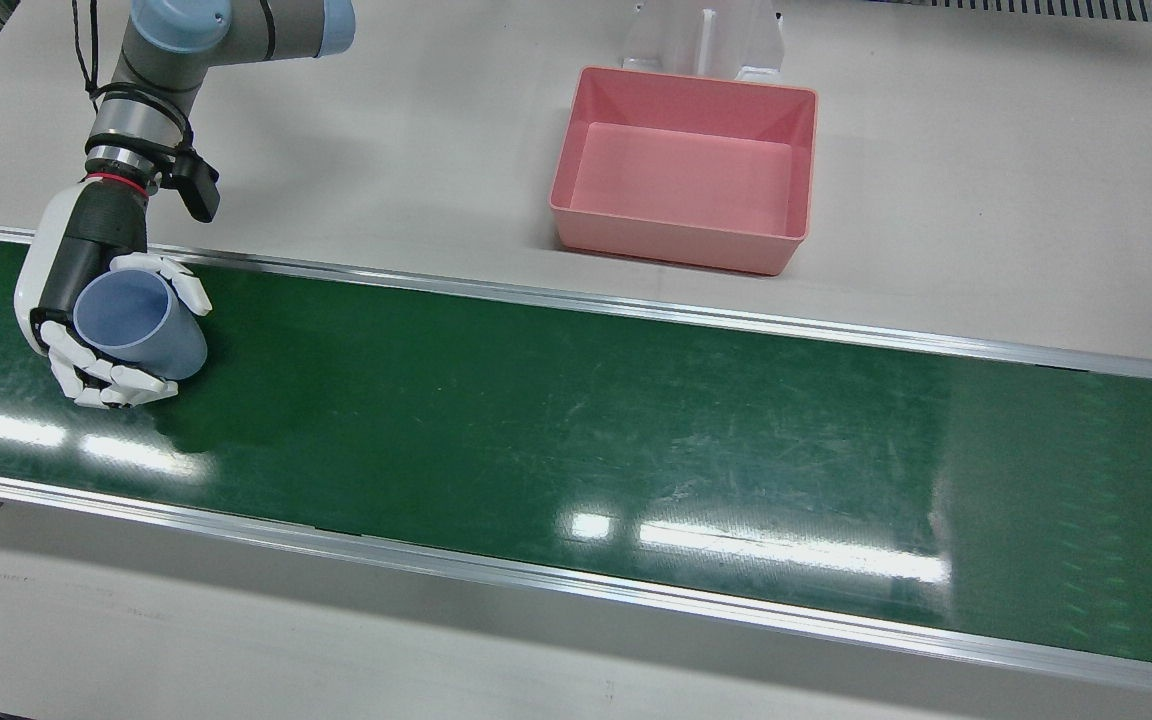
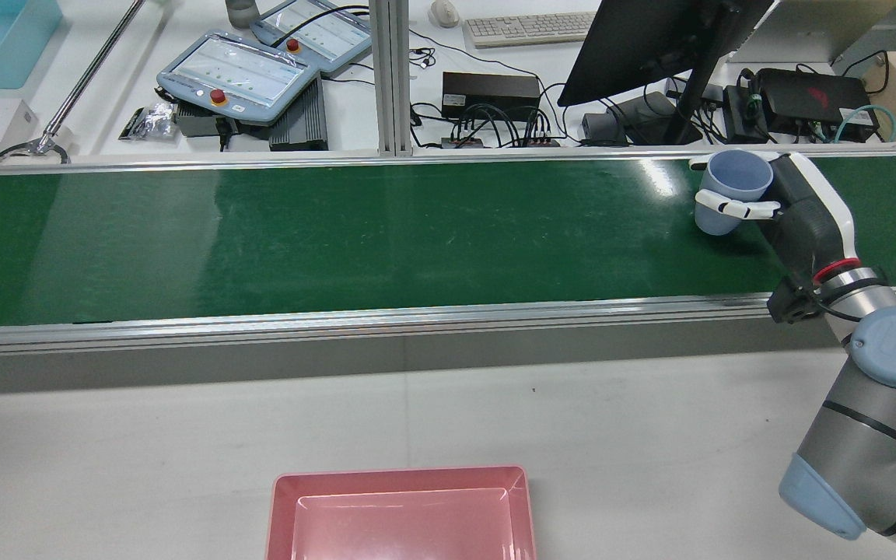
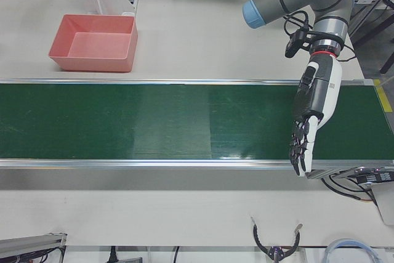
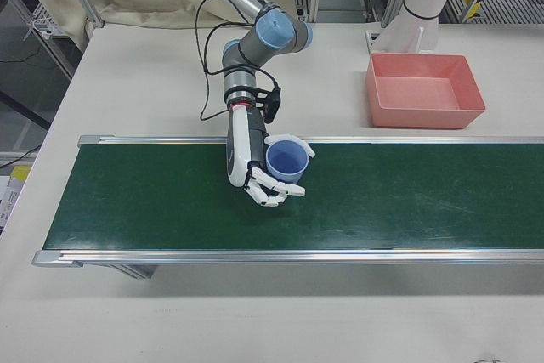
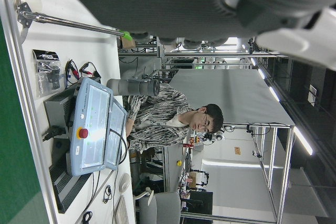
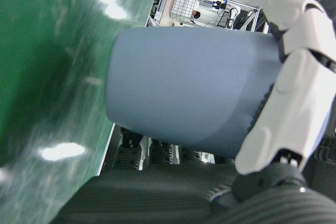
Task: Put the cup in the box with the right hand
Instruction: 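Lift the cup with the right hand and carry it over the pink tray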
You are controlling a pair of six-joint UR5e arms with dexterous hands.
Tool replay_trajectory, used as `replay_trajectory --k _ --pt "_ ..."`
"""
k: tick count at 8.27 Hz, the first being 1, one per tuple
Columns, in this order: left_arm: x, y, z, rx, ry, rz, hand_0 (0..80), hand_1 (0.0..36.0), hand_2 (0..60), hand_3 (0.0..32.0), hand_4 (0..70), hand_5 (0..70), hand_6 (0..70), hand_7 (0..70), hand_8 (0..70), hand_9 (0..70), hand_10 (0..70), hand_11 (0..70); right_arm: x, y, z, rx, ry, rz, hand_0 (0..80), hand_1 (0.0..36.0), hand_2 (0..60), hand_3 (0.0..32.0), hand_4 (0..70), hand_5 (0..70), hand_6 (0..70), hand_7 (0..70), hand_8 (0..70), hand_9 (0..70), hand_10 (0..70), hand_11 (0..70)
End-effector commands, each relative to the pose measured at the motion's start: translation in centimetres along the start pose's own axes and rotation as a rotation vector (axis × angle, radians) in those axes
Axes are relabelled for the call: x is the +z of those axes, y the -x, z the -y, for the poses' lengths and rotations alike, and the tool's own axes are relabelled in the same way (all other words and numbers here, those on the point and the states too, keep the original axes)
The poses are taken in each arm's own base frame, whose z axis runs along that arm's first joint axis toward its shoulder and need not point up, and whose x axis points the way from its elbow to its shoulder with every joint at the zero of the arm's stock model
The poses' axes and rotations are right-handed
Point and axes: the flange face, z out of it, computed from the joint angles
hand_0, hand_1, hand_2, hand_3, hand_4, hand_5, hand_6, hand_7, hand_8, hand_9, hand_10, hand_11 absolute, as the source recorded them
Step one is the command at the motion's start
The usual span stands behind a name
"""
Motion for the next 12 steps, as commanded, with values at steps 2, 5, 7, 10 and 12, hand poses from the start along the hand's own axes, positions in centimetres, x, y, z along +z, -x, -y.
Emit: replay_trajectory --k 2,5,7,10,12 --pt "-0.1 0.0 0.1 0.0 -0.001 0.0 0.0 0.0 0.0 0.0 0.0 0.0 0.0 0.0 0.0 0.0 0.0 0.0 -1.5 0.9 -6.6 0.08 0.119 -0.007 55.4 34.7 60.0 0.0 70.0 15.5 34.9 70.0 61.0 70.0 48.5 69.1" --pt "0.0 0.0 0.0 0.0 0.0 0.0 0.0 0.0 0.0 0.0 0.0 0.0 0.0 0.0 0.0 0.0 0.0 0.0 -6.9 -1.9 -17.9 0.061 0.322 -0.087 56.0 30.8 60.0 0.0 70.0 14.7 33.9 70.0 60.2 70.0 47.3 67.2" --pt "0.0 0.0 0.0 0.0 0.0 0.0 0.0 0.0 0.0 0.0 0.0 0.0 0.0 0.0 0.0 0.0 0.0 0.0 -10.9 -8.5 -23.2 0.049 0.394 -0.18 55.8 30.4 60.0 0.0 70.0 14.3 34.0 70.0 60.2 70.0 47.1 66.7" --pt "0.0 0.0 0.0 0.0 0.0 0.0 0.0 0.0 0.0 0.0 0.0 0.0 0.0 0.0 0.0 0.0 0.0 0.0 -19.5 -17.2 -29.5 0.019 0.457 -0.295 55.8 28.8 60.0 0.0 70.0 14.1 33.3 70.0 59.6 70.0 46.7 66.2" --pt "0.0 0.0 0.0 0.0 0.002 0.0 0.0 0.0 0.0 0.0 0.0 0.0 0.0 0.0 0.0 0.0 0.0 0.0 -22.6 -19.3 -30.4 0.029 0.501 -0.326 56.3 26.3 60.0 0.0 70.0 13.7 31.6 70.0 57.6 70.0 45.6 64.6"
